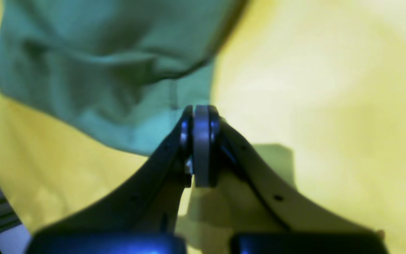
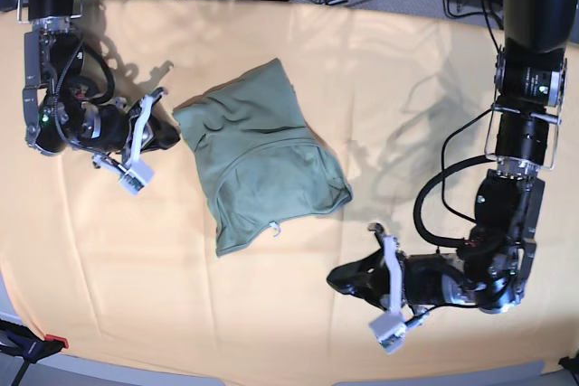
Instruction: Fold the T-shirt properly
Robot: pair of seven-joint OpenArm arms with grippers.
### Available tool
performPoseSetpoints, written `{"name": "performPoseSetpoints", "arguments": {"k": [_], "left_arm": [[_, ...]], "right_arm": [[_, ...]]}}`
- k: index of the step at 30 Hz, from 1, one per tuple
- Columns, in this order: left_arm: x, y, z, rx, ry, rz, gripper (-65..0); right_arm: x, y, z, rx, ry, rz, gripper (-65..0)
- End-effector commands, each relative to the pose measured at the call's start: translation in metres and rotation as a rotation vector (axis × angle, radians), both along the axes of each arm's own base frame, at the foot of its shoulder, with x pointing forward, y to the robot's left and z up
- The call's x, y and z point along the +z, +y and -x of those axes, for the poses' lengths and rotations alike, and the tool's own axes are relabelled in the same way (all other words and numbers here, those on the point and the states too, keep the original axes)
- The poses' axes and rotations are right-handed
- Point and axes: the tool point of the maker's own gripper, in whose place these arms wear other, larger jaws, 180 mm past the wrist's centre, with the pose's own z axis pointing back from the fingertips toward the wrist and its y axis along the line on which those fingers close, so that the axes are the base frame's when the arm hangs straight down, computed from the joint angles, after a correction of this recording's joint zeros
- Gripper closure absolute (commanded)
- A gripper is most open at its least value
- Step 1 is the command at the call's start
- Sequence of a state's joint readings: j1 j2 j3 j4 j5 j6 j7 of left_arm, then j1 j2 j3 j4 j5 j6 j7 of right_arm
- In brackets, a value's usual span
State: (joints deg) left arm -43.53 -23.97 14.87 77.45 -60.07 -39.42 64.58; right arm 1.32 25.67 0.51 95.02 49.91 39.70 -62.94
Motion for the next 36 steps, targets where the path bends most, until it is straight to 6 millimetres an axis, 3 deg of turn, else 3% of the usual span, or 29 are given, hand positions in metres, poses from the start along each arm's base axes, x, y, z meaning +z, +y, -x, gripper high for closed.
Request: {"name": "performPoseSetpoints", "arguments": {"k": [1,6,13,26,31,36], "left_arm": [[0.025,0.001,-0.006,0.004,-0.050,0.042,0.0],[0.033,0.017,-0.004,0.017,-0.042,0.076,0.0],[0.030,0.033,0.001,0.029,-0.017,0.071,0.0],[-0.022,0.029,0.030,0.011,0.127,0.105,0.0],[-0.026,0.030,0.034,0.007,0.144,0.098,0.0],[-0.017,0.035,0.037,0.000,0.156,0.142,0.0]], "right_arm": [[0.012,-0.004,-0.011,-0.008,-0.051,-0.004,0.0],[0.007,0.005,-0.010,-0.013,-0.040,-0.027,0.0],[-0.009,0.020,0.013,-0.011,0.026,-0.087,0.0],[-0.012,0.046,0.067,0.079,0.222,-0.258,0.0],[-0.007,0.030,0.056,0.044,0.185,-0.234,0.0],[0.038,0.000,0.025,-0.075,0.049,-0.369,0.0]]}}
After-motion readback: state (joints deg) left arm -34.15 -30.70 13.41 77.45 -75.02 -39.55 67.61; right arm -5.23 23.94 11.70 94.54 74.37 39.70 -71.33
